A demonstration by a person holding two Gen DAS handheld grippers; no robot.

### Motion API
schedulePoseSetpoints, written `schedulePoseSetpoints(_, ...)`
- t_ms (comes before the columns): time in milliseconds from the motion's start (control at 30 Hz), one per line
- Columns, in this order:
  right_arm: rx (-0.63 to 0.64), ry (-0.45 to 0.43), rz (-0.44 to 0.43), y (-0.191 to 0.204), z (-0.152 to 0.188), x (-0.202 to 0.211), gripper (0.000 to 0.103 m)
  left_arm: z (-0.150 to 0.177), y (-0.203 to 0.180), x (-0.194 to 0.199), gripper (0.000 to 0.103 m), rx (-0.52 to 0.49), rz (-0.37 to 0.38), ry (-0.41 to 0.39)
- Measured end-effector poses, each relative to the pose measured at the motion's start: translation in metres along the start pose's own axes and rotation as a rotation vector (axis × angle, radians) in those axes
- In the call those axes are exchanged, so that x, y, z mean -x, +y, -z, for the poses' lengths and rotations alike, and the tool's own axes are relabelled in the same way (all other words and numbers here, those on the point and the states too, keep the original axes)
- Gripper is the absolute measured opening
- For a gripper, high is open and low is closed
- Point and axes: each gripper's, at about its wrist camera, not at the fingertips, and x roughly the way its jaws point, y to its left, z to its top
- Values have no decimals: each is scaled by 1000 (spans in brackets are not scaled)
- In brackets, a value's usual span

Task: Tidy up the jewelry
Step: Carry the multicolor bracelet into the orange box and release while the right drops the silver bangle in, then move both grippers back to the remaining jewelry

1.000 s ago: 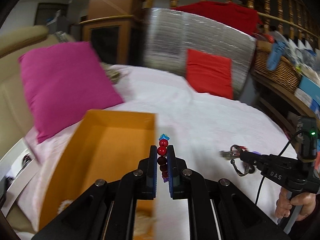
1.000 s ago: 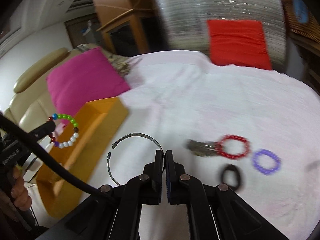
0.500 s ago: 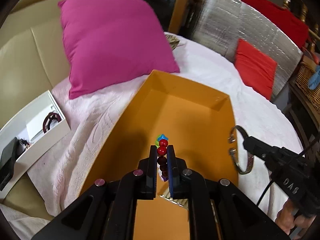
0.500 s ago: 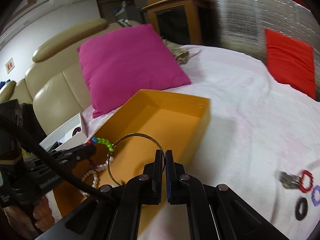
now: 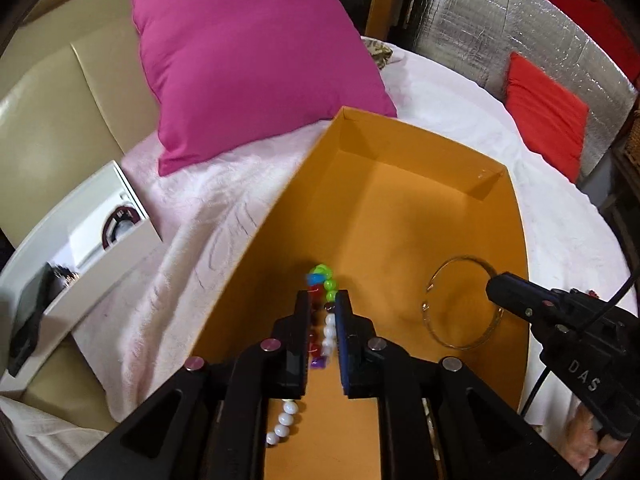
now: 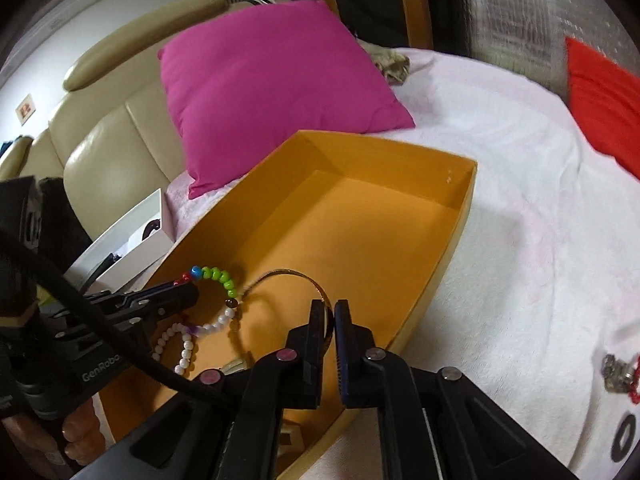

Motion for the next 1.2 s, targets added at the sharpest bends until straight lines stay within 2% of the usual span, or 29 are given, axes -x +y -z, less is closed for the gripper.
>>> schedulePoseSetpoints(67,-35,15,-25,-7,0,-1,12,-1,-1,4,23,2,-5,-22)
schedulePoseSetpoints(200,-75,-30,-71,-20,3,13,12,-4,-8,12,24,-12,-42,-74)
schedulePoseSetpoints(333,-113,-81,-75,-35,5,36,12,-6,-21,22,24,-25,-22,-120)
schedulePoseSetpoints(567,-158,-137,0,-83,29,88,12,-6,-71,40,25,-97,-9,-213)
schedulePoseSetpoints(700,-237,-163,63,-135,56,129,12,1,-111,49,39,-155,23,-258)
schedulePoseSetpoints(833,-324,-183,120,-187,84,164,12,15,-165,59,43,-262,74,-305)
schedulePoseSetpoints(1000,-463,-218,164,-255,123,204,12,31,-223,54,44,-383,146,-291)
schedulePoseSetpoints(1133,-567,-232,148,-294,150,214,12,41,-255,40,44,-439,163,-249)
schedulePoseSetpoints(1200,-594,-209,136,-305,157,213,14,43,-267,30,44,-464,166,-217)
